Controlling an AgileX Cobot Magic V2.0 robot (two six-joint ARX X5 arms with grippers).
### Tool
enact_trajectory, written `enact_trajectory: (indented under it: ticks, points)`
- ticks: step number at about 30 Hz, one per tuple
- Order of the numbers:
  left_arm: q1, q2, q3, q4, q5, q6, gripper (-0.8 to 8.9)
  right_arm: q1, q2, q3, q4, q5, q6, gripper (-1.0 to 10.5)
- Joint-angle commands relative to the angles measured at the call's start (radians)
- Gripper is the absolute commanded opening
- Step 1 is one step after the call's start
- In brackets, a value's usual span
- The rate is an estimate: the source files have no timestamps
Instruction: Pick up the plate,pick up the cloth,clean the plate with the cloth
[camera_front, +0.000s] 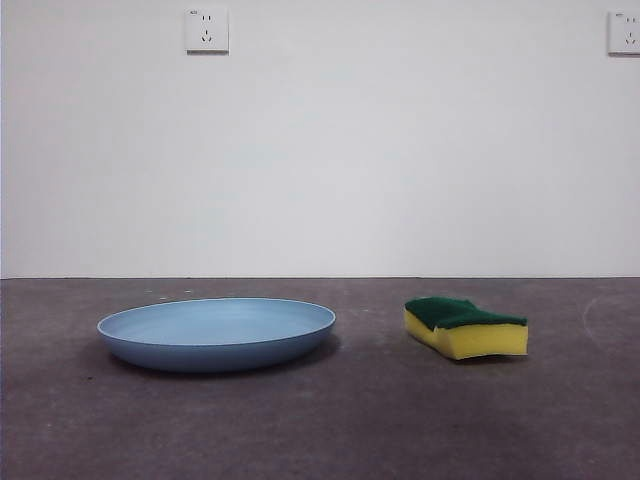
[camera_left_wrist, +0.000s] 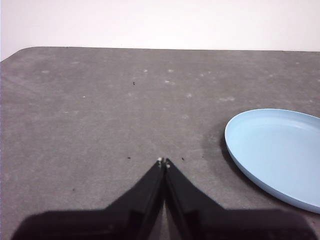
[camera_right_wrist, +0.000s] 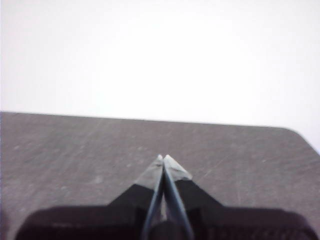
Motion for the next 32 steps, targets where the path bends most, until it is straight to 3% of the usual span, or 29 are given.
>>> enact_trajectory:
  ticks: [1, 10, 14, 28, 32]
  points:
    - [0.003, -0.003, -0.011, -0.002, 0.000, 0.010, -0.03, -0.032, -0.054, -0.105, 0.007, -0.024, -0.013, 0.0]
    - [0.003, -0.003, -0.011, -0.002, 0.000, 0.011, -0.03, -0.040, -0.195, -0.375, 0.042, -0.027, 0.020, 0.0]
    - [0.003, -0.003, -0.011, -0.002, 0.000, 0.010, -0.03, -0.040, -0.258, -0.462, 0.078, -0.027, 0.076, 0.0]
    - [0.003, -0.003, -0.011, -0.002, 0.000, 0.010, -0.03, -0.039, -0.368, -0.537, 0.022, -0.028, 0.154, 0.0]
    - [0.003, -0.003, -0.011, -0.002, 0.000, 0.011, -0.03, -0.039, -0.368, -0.537, 0.021, -0.071, 0.151, 0.0]
